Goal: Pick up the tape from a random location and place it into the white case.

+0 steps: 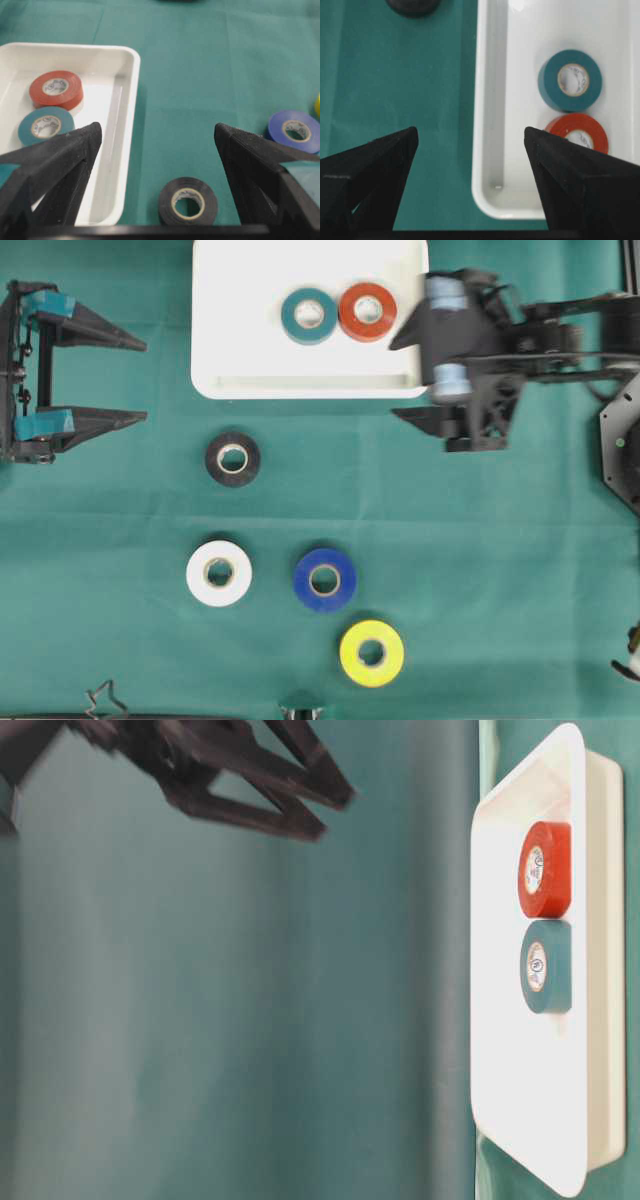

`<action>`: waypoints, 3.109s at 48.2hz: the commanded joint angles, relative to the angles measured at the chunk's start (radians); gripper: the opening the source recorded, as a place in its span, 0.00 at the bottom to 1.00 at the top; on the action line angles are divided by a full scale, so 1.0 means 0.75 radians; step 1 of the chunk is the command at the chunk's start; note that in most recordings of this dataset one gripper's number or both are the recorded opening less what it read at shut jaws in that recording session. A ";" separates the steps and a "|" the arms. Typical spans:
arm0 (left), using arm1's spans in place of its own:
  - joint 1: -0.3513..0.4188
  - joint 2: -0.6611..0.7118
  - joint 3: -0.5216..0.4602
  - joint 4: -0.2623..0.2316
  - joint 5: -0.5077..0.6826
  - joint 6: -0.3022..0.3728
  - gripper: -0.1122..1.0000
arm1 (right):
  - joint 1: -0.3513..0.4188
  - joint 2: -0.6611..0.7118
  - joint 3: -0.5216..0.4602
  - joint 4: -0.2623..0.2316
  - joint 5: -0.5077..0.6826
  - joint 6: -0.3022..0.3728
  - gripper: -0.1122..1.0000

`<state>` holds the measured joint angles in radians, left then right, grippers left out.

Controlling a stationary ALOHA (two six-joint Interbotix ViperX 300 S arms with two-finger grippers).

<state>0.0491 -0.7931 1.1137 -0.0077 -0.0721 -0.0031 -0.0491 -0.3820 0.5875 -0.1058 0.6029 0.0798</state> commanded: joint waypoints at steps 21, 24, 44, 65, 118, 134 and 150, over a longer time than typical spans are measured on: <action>-0.002 -0.004 -0.027 -0.002 -0.008 -0.002 0.98 | 0.004 -0.479 0.368 0.008 -0.311 0.076 0.86; 0.000 -0.004 -0.029 -0.002 -0.010 -0.002 0.98 | 0.004 -0.505 0.417 0.006 -0.354 0.092 0.86; -0.002 -0.006 -0.027 -0.002 -0.006 -0.002 0.98 | 0.004 -0.579 0.712 0.008 -0.661 0.188 0.86; -0.016 -0.006 -0.025 0.000 -0.004 -0.002 0.98 | 0.004 -0.593 0.720 0.002 -0.673 0.188 0.86; -0.499 -0.004 -0.025 -0.002 0.000 -0.065 0.98 | 0.006 -0.593 0.704 0.004 -0.673 0.188 0.86; -0.485 0.182 -0.112 -0.002 -0.088 -0.063 0.98 | 0.004 -0.593 0.704 0.006 -0.675 0.190 0.86; -0.485 0.464 -0.329 0.000 -0.082 -0.051 0.98 | 0.004 -0.593 0.704 0.006 -0.671 0.188 0.86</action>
<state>-0.3175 -0.4755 0.9250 -0.0077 -0.1273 -0.0430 -0.0476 -0.8268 1.1413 -0.1028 0.1058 0.2209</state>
